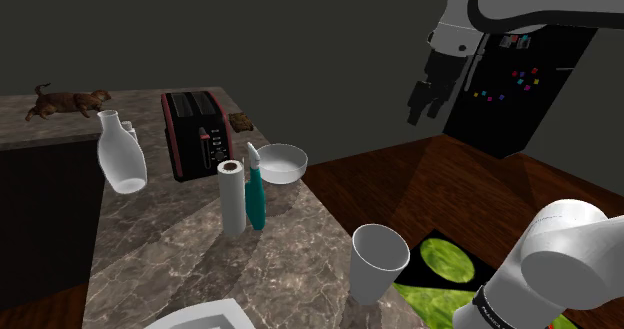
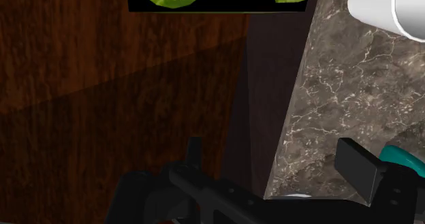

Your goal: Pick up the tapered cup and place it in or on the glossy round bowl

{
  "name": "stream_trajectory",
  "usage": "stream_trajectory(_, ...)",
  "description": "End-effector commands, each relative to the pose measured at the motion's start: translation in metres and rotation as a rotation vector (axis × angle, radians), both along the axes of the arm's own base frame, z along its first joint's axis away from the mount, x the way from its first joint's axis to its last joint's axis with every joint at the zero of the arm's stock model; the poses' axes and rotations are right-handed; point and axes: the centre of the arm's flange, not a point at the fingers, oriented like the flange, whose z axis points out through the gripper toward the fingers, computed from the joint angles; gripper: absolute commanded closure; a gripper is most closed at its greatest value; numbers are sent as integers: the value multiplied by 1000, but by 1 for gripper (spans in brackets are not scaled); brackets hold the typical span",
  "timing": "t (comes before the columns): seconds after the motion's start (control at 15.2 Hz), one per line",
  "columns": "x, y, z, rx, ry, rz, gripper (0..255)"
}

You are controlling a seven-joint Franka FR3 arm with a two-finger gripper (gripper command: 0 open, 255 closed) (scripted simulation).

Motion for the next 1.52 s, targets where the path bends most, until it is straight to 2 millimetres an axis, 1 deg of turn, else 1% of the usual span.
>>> stream_trajectory(0.0, 0, 0, 0, 0, 0, 0, 0)
stream_trajectory(0.46, -34, 47, -64, 57, 16, -14, 0)
stream_trajectory(0.92, -68, 98, -125, 115, 32, -28, 0)
stream_trajectory(1.39, -102, 154, -182, 172, 49, -42, 0)
stream_trajectory(1.45, -104, 157, -185, 175, 50, -43, 0)
